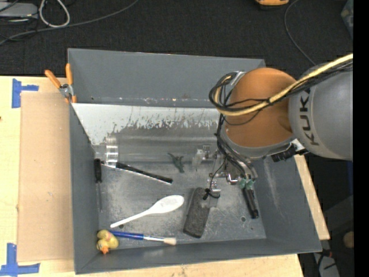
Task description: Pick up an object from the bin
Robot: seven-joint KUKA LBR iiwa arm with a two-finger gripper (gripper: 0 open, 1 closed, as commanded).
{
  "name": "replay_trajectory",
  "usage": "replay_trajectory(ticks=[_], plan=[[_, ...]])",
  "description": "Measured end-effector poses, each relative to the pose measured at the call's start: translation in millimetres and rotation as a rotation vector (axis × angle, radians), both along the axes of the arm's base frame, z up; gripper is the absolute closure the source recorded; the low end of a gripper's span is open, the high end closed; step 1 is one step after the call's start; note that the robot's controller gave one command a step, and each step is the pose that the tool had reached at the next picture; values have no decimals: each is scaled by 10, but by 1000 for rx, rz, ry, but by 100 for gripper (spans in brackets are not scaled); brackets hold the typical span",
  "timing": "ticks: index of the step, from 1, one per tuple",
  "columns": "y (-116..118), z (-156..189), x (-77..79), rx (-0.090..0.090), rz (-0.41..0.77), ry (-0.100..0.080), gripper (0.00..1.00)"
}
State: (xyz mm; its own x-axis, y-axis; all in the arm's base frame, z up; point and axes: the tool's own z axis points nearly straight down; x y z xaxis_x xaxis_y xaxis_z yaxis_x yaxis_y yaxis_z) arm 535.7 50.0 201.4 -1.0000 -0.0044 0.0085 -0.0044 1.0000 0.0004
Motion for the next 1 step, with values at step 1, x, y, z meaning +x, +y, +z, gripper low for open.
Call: replay_trajectory(ticks=[1], plan=[[-3,31,16,0,-2,-7,0]])
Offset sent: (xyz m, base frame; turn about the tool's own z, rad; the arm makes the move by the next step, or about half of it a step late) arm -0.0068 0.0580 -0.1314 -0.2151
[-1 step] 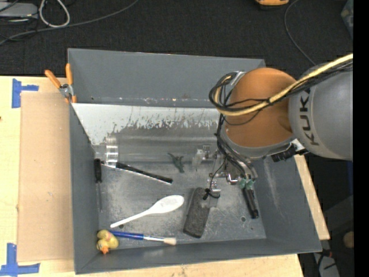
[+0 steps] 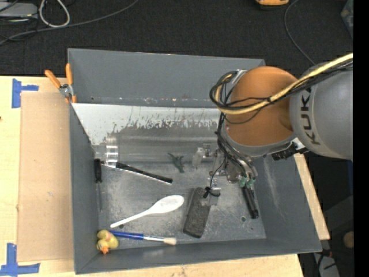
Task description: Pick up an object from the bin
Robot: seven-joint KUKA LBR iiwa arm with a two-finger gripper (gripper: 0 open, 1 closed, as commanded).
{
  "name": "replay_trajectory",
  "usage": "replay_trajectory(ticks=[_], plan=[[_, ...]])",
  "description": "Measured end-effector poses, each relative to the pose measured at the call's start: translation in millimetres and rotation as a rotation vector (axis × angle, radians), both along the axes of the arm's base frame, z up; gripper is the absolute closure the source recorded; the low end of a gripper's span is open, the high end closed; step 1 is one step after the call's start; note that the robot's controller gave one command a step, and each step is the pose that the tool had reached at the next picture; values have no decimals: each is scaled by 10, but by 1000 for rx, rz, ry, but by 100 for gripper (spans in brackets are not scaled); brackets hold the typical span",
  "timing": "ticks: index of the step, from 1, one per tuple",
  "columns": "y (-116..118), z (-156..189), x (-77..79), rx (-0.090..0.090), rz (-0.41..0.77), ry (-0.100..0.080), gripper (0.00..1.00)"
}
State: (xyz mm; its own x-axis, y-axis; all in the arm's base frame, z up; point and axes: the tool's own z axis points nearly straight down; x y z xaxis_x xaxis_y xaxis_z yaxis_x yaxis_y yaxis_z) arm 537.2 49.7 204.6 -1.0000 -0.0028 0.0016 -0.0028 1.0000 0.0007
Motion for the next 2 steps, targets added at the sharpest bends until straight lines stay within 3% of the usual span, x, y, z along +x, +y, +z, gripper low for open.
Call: replay_trajectory(ticks=[1,2], plan=[[331,-754,-41,1,120,-1,0],[726,-680,-184,1,262,-11,0]])
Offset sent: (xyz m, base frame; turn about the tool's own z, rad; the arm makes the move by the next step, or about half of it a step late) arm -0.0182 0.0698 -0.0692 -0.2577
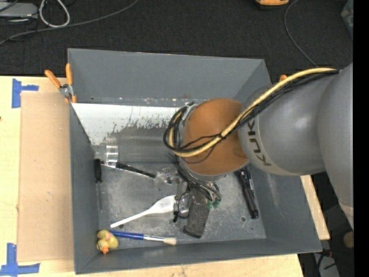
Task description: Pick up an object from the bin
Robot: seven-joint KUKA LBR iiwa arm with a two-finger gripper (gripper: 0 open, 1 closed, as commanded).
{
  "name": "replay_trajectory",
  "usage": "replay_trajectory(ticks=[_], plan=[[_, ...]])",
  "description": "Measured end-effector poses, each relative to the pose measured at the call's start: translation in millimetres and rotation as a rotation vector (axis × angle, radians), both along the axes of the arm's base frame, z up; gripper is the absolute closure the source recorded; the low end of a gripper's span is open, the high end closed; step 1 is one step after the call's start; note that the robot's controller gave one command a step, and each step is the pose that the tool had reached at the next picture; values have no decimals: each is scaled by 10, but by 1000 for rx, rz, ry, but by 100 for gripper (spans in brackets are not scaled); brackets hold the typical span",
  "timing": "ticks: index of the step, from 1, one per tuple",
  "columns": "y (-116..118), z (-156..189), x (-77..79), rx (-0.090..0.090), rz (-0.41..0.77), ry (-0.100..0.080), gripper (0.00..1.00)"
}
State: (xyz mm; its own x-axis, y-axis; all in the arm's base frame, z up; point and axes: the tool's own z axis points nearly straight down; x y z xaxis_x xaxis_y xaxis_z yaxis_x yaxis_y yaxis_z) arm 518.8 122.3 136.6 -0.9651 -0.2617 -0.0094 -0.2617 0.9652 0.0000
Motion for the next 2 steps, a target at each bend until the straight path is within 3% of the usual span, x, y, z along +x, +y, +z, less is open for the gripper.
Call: replay_trajectory(ticks=[1,2], plan=[[187,-128,-92,-2,-18,17,0],[-90,-631,90,-3,89,6,0]])
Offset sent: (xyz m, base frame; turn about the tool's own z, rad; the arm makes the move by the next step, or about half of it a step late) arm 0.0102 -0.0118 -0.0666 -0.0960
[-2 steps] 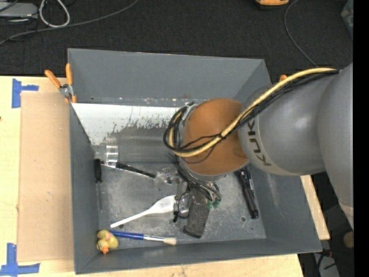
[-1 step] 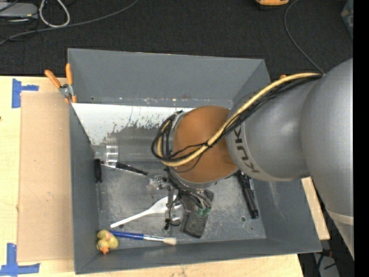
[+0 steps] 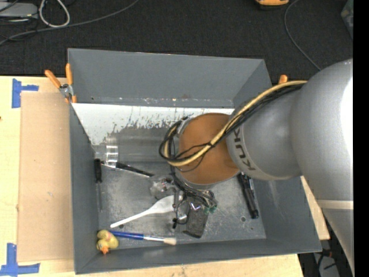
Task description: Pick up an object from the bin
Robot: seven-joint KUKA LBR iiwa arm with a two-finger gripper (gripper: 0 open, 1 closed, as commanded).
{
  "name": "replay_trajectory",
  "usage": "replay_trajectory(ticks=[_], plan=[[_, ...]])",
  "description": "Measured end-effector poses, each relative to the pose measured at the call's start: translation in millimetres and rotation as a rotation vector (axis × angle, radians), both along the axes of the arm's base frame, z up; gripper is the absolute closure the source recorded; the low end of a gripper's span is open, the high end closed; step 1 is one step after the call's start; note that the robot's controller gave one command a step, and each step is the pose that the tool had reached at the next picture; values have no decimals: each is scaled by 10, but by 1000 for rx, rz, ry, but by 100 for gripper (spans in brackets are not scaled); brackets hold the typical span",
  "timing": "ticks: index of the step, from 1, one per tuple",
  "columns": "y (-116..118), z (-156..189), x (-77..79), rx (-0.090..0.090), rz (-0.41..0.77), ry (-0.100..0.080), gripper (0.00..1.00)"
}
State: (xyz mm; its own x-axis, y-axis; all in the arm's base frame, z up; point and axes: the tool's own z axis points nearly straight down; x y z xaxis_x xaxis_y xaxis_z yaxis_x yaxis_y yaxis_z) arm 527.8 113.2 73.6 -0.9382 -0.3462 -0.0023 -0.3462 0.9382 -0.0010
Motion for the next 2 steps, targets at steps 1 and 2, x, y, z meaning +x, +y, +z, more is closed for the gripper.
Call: replay_trajectory(ticks=[1,2], plan=[[-99,-34,14,3,-18,1,100],[-99,-34,14,4,-19,1,100]])
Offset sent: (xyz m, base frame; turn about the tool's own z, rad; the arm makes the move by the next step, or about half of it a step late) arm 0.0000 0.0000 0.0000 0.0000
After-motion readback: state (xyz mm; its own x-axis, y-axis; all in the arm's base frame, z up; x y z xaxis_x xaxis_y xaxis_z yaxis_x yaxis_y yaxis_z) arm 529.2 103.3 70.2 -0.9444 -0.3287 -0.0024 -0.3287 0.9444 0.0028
